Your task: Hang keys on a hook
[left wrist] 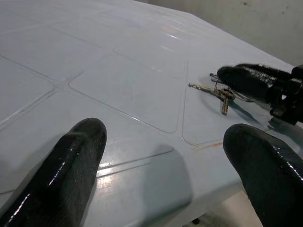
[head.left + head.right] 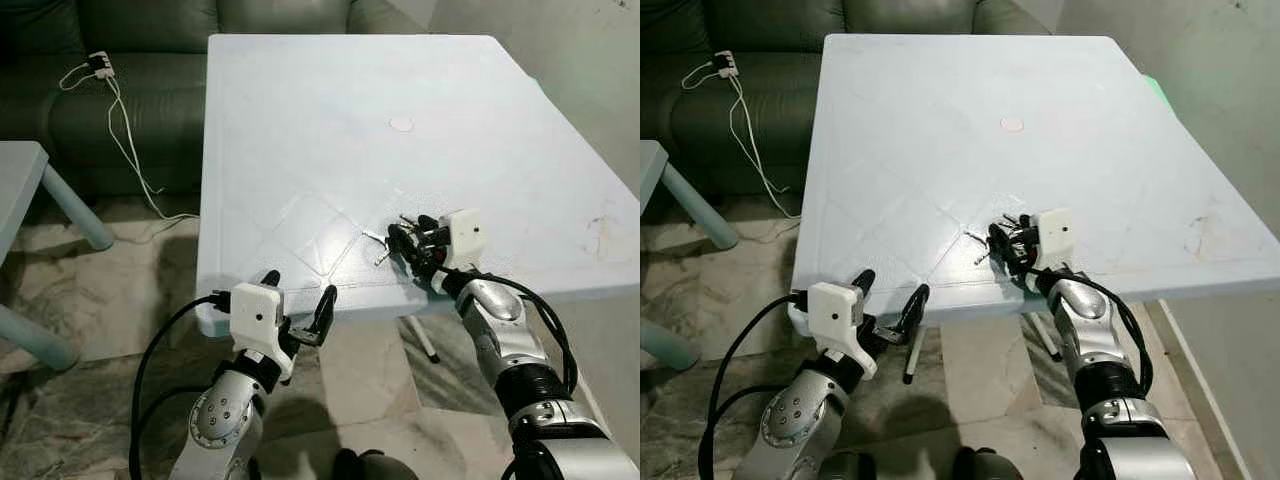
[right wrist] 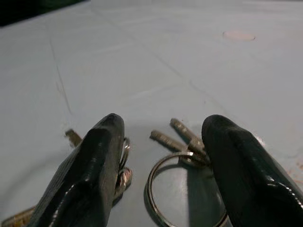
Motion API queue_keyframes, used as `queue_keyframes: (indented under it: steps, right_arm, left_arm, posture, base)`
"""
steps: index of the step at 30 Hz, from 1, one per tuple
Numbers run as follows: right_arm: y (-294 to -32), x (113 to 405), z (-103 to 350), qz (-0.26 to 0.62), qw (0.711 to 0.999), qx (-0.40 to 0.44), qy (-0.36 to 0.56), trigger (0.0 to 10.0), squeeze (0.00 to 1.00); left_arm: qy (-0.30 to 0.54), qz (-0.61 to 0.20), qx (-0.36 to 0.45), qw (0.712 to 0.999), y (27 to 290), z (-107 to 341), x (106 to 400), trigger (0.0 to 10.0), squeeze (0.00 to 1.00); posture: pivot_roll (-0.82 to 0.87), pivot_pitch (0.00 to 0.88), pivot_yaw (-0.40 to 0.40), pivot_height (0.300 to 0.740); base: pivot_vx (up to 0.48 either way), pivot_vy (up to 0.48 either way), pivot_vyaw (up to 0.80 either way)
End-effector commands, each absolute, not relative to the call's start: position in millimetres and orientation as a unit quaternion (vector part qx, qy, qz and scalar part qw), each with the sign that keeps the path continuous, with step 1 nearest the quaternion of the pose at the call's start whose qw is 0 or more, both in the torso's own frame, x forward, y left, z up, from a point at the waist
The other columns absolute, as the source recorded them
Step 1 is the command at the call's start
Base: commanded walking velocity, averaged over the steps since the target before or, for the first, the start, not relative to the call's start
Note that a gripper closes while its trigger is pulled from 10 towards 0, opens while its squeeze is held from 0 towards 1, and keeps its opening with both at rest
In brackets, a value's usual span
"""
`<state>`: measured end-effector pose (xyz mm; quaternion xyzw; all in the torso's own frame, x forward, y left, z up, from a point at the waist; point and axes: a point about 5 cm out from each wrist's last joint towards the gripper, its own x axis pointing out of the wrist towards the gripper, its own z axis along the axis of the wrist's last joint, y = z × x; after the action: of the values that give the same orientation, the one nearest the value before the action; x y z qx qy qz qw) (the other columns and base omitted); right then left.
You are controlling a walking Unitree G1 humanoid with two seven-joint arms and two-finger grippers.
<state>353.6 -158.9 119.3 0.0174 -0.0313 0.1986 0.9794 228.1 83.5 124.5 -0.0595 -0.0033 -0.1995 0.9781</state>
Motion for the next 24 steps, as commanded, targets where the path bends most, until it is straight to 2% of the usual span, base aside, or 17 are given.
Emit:
queue_keyframes:
  steps: [1, 5, 13, 24]
  right_arm:
    - [-162.9, 350.7, 121.9, 0.202, 0.977, 0.031, -0.055, 10.0, 0.0]
    - [-164.7, 350.8, 125.1, 0.196, 0.978, 0.033, -0.068, 10.0, 0.0]
    - [-173.2, 355.7, 120.7, 0.149, 0.988, 0.023, -0.041, 10.0, 0.0]
    - [-177.1, 355.0, 112.7, 0.134, 0.991, 0.014, -0.013, 9.8, 0.0]
  left_arm:
    - [-0.001, -0.216, -0.058, 0.975, 77.3, 125.7, 225.5, 10.0, 0.0]
    - [0.001, -0.217, -0.059, 0.974, 76.7, 125.5, 225.5, 10.0, 0.0]
    - [0.004, -0.218, -0.062, 0.974, 75.3, 125.1, 225.1, 10.0, 0.0]
    - [0.007, -0.217, -0.068, 0.974, 73.8, 124.5, 222.9, 10.0, 0.0]
  posture:
    - [0.06, 0.205, -0.118, 0.721]
    - [0.06, 0.204, -0.118, 0.721]
    - [0.06, 0.204, -0.117, 0.721]
    - [0.06, 0.207, -0.118, 0.721]
  base:
    - [0.0, 0.0, 0.0]
    - [0.0, 0.0, 0.0]
    - [0.0, 0.0, 0.0]
    - [0.0, 0.0, 0.0]
